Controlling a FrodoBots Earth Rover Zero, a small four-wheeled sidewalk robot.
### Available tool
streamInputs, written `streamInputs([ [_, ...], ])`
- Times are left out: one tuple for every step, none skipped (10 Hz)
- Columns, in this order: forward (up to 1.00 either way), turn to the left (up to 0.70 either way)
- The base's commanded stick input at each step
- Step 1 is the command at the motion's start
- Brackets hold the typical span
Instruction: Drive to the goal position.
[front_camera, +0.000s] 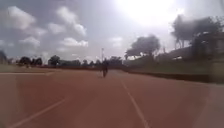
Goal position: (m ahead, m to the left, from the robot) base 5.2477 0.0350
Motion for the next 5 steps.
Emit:
streamInputs([
  [0.7, 0.0],
  [0.7, 0.0],
  [0.7, 0.0],
  [0.7, 0.0],
  [0.7, 0.0],
])
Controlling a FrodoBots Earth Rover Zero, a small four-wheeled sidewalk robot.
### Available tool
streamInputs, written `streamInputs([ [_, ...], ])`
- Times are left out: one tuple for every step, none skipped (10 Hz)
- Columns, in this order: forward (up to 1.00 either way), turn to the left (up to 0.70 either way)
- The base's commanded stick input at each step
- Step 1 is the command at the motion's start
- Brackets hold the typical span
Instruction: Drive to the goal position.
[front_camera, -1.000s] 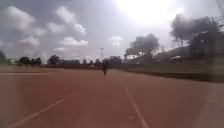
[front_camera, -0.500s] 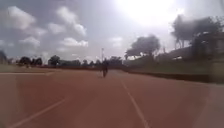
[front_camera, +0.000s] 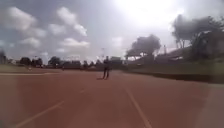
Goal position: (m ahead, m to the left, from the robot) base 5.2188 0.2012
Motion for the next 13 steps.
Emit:
streamInputs([
  [0.7, 0.0],
  [0.7, 0.0],
  [0.7, 0.0],
  [0.7, 0.0],
  [0.7, 0.0],
  [0.7, 0.0],
  [0.7, 0.0],
  [0.7, 0.0],
  [0.7, 0.0],
  [0.7, 0.0],
  [0.7, 0.0],
  [0.7, 0.0],
  [0.7, 0.0],
])
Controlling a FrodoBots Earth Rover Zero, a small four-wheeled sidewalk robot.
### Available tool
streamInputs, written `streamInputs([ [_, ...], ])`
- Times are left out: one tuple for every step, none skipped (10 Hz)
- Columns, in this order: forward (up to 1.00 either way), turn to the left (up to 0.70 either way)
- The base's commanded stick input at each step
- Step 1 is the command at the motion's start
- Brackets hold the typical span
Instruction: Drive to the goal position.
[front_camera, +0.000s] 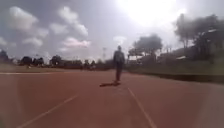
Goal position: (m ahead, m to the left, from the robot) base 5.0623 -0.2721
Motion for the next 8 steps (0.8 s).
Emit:
streamInputs([
  [0.7, 0.0],
  [0.7, 0.0],
  [0.7, 0.0],
  [0.7, 0.0],
  [0.7, 0.0],
  [0.7, 0.0],
  [0.7, 0.0],
  [0.7, 0.0],
])
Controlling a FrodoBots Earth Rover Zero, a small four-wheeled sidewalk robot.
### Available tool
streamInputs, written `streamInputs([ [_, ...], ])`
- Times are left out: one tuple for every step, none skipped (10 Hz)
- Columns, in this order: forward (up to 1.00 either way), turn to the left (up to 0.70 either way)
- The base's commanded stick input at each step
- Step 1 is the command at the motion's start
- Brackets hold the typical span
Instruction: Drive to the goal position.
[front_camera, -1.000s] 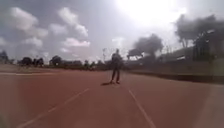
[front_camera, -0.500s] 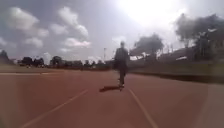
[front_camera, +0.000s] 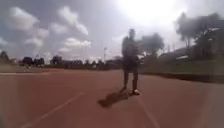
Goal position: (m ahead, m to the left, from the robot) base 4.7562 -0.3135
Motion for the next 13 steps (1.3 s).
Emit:
streamInputs([
  [0.7, 0.0],
  [0.7, 0.0],
  [0.7, 0.0],
  [0.7, 0.0],
  [0.7, 0.0],
  [0.7, 0.0],
  [0.7, 0.0],
  [0.7, 0.0],
  [0.7, 0.0],
  [0.7, 0.0],
  [0.7, 0.0],
  [0.7, 0.0],
  [0.7, 0.0],
])
